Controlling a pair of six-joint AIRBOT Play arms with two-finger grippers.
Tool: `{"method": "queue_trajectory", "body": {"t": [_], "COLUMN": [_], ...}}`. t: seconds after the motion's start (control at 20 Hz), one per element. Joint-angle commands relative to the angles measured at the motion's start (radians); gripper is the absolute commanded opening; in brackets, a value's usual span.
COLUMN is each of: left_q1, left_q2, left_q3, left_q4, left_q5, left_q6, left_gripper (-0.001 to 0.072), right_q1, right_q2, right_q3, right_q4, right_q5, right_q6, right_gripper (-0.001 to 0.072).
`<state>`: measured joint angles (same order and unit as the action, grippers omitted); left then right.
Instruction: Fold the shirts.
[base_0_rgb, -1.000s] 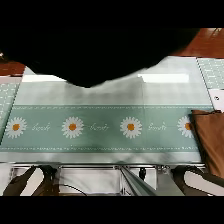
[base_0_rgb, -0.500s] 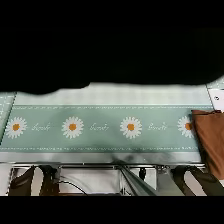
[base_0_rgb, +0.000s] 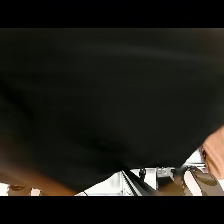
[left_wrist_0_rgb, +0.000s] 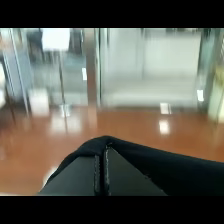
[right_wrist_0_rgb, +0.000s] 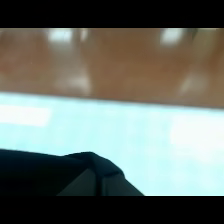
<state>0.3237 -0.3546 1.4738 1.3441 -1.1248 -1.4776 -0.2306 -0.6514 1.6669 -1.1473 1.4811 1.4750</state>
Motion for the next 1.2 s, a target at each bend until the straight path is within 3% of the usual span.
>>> {"method": "queue_trajectory", "body": {"t": [0.0,0.15,0.35,0.55,0.75,0.95,1.15], "left_q1": [-0.017,-0.041,-0.120,-0.204,-0.226,-0.230,-0.231], "left_q2": [-0.054,-0.191,-0.494,-0.790,-0.993,-1.091,-1.134], "left_q3": [-0.207,-0.375,-0.412,-0.391,-0.348,-0.346,-0.346], "left_q4": [-0.056,-0.191,-0.220,-0.220,-0.220,-0.220,-0.219], "left_q5": [-0.004,0.112,0.265,0.494,0.589,0.661,0.643], "left_q6": [-0.027,0.124,0.124,0.106,-0.095,-0.098,-0.097], "left_gripper": [0.0016,0.0016,0.0017,0.0016,0.0017,0.0017,0.0017], "right_q1": [0.000,0.020,0.121,0.138,0.138,0.138,0.134], "right_q2": [-0.002,-0.095,-0.367,-0.717,-1.035,-1.228,-1.276], "right_q3": [-0.238,-0.394,-0.443,-0.369,-0.135,0.065,0.122], "right_q4": [0.085,0.116,0.118,0.129,0.151,0.152,0.160], "right_q5": [-0.082,-0.201,-0.397,-0.586,-0.514,-0.472,-0.443], "right_q6": [-0.026,-0.046,-0.103,-0.093,-0.080,-0.014,-0.010], "right_gripper": [0.0025,0.0025,0.0025,0.0025,0.0025,0.0025,0.0026]}}
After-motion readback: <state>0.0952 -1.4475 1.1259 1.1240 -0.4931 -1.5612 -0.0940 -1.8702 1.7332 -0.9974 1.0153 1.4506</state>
